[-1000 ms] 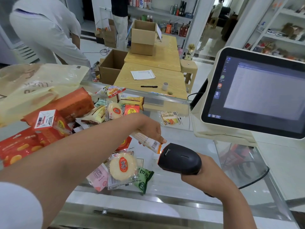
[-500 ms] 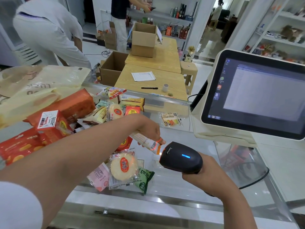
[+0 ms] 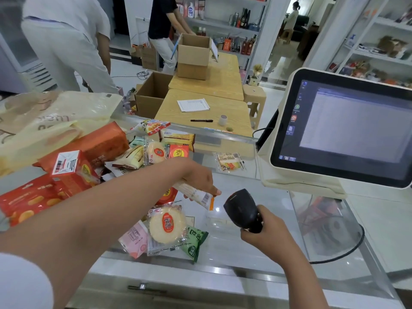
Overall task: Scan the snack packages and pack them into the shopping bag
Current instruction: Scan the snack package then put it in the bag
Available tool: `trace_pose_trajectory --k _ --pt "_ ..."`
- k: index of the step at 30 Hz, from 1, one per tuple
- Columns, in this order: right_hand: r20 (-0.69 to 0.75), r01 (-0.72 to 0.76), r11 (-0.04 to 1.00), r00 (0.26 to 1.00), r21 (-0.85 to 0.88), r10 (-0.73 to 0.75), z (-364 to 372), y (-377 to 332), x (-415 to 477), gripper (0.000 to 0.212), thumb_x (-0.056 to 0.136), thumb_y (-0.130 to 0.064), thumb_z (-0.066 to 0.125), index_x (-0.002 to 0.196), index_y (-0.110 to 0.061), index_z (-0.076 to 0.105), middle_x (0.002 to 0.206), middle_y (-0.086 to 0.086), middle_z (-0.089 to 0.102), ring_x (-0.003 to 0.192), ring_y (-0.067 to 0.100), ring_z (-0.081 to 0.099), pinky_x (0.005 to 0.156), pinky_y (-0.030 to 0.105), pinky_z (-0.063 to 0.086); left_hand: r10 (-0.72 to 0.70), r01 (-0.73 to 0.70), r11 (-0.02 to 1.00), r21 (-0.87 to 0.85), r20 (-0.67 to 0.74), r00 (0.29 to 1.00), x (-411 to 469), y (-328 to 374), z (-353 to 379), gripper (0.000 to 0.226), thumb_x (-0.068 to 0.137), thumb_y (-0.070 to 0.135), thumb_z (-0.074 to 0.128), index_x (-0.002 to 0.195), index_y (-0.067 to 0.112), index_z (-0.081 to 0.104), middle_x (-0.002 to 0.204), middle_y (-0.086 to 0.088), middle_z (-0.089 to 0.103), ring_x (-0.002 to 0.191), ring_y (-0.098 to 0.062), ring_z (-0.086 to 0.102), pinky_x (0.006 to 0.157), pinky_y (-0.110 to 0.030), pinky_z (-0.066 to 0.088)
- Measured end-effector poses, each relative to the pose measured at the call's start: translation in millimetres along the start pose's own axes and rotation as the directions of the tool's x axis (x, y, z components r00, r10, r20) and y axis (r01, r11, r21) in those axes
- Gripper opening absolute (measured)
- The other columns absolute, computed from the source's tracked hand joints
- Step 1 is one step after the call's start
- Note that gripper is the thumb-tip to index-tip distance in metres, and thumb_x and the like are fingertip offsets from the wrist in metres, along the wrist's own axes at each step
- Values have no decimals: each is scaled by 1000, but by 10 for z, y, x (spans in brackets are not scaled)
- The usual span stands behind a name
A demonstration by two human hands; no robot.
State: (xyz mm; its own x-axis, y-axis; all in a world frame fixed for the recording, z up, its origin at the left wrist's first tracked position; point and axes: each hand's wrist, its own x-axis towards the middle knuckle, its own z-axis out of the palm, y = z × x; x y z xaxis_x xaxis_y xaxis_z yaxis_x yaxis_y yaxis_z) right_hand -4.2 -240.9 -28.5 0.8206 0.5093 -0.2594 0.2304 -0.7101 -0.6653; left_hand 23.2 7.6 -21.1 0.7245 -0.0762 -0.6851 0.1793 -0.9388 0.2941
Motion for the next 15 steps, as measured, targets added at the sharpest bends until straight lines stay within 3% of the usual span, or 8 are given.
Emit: trace_pose_trajectory --k 5,10,15 --pt "-90 -70 990 994 -119 60 306 259 172 32 72 -15 68 98 -17 49 93 0 53 78 12 53 59 21 42 4 -5 999 -32 -43 999 -25 -16 50 54 88 72 38 83 23 62 84 -6 73 68 -20 71 74 -31 52" --pt "-190 -67 984 981 -164 35 497 357 257 34 78 -15 70 104 -13 49 96 2 49 80 16 50 64 24 42 -3 3 1000 -1 -90 996 20 46 111 74 84 79 31 109 18 65 91 -1 73 85 -17 69 88 -35 47" --pt "-218 -82 983 975 -164 45 558 370 280 39 80 -18 72 111 -12 50 106 5 52 83 13 47 67 21 40 0 -1 1000 -6 -177 984 -36 151 134 79 88 75 26 125 13 58 115 0 55 100 -18 48 95 -38 39"
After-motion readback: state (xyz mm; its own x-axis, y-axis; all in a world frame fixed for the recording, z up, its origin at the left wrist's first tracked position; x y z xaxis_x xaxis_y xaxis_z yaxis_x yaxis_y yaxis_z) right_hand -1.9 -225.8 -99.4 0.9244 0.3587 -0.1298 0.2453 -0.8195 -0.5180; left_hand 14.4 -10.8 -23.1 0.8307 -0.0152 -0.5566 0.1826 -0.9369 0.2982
